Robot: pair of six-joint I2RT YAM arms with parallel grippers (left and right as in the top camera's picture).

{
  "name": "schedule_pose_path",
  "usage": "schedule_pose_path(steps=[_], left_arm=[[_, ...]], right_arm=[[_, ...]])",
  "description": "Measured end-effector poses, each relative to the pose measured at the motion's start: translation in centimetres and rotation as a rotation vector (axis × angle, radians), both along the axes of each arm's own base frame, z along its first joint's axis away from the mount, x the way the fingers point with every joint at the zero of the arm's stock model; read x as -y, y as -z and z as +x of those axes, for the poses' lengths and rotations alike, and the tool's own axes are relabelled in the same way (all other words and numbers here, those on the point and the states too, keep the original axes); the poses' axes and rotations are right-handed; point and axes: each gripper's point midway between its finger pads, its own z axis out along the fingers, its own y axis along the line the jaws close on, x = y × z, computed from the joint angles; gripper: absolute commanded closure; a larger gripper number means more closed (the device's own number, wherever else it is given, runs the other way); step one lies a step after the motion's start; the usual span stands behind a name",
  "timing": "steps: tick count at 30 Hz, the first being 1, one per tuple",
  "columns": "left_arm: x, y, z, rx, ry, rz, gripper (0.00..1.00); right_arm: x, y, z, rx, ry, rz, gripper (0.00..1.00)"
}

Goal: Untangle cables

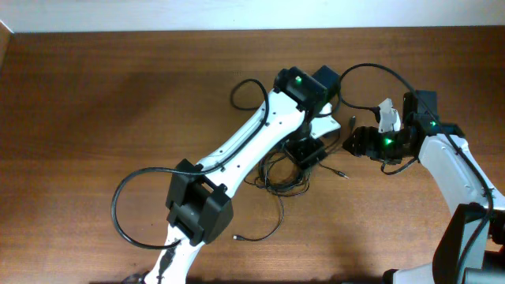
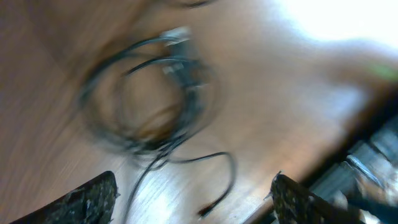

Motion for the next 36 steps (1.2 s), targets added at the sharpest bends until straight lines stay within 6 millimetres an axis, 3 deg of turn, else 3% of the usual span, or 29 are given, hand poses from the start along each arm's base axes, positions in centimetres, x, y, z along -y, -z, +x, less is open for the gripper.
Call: schedule_pose_path(steps=[1, 3, 7, 8, 9, 10, 13, 17, 20, 21, 22, 24, 26, 27, 29, 31, 33, 36], left_arm=[[-2.7, 0.0, 0.9, 0.031, -0.121, 0.115, 0.1], [-5.8, -0.1, 2.3, 0.043, -0.251, 0.193, 0.11], [-8.1, 0.5, 2.7, 0.023, -0.339, 0.246, 0.12], [-8.4, 1.2, 2.1, 0.002, -0.337, 0.269, 0.21], [-8.5, 2.0, 1.7, -0.013, -0.336, 0.285, 0.37], [-8.6, 2.9, 1.5, -0.022, -0.335, 0.295, 1.0], [-9.1, 6.1, 0.8, -0.048, -0.342, 0.323, 1.0], [-8.3, 6.5, 1.9, -0.02, -0.359, 0.266, 1.0], [-8.1, 3.3, 3.6, 0.044, -0.41, 0.141, 1.0], [-7.9, 0.8, 4.5, 0.085, -0.438, 0.046, 1.0], [-7.9, -0.8, 4.9, 0.107, -0.45, -0.014, 1.0], [-7.5, -6.0, 6.1, 0.163, -0.473, -0.235, 1.0], [-7.8, -8.1, 6.3, 0.163, -0.49, -0.328, 1.0], [-8.3, -8.9, 6.5, 0.152, -0.51, -0.369, 1.0], [-9.4, -9.1, 7.0, 0.131, -0.544, -0.393, 1.0], [-9.7, -9.1, 7.0, 0.119, -0.557, -0.4, 1.0], [-9.9, -9.1, 6.9, 0.112, -0.562, -0.401, 1.0], [-9.9, -9.1, 6.8, 0.103, -0.562, -0.401, 1.0]], right_arm=[[0.0, 0.0, 0.0, 0.0, 0.0, 0.0, 0.3], [0.0, 0.0, 0.0, 0.0, 0.001, -0.003, 0.29], [0.1, 0.0, 0.0, -0.001, 0.002, -0.003, 0.28], [0.0, 0.0, 0.0, -0.003, 0.002, -0.002, 0.23], [0.0, 0.0, -0.1, -0.005, 0.003, -0.002, 0.2], [0.0, 0.1, -0.4, -0.019, 0.004, 0.0, 0.13], [-0.7, 0.1, -1.6, -0.072, -0.007, 0.044, 0.13], [-2.5, 0.4, -3.1, -0.099, -0.054, 0.139, 0.12], [-4.8, 1.9, -5.9, -0.161, -0.111, 0.206, 0.12], [-6.3, 2.1, -6.8, -0.164, -0.162, 0.251, 0.12], [-7.6, 1.9, -7.4, -0.154, -0.214, 0.29, 0.12], [-11.2, 0.0, -7.7, -0.077, -0.349, 0.421, 0.13], [-13.2, -1.3, -7.8, -0.019, -0.428, 0.496, 0.17], [-14.8, -2.3, -8.1, 0.013, -0.483, 0.556, 0.18], [-16.7, -3.7, -7.5, 0.033, -0.491, 0.636, 0.31], [-17.2, -4.1, -6.3, 0.008, -0.421, 0.657, 0.48], [-17.2, -3.9, -5.3, -0.055, -0.312, 0.65, 0.62], [-17.6, -2.4, -4.7, -0.135, -0.178, 0.569, 0.69]])
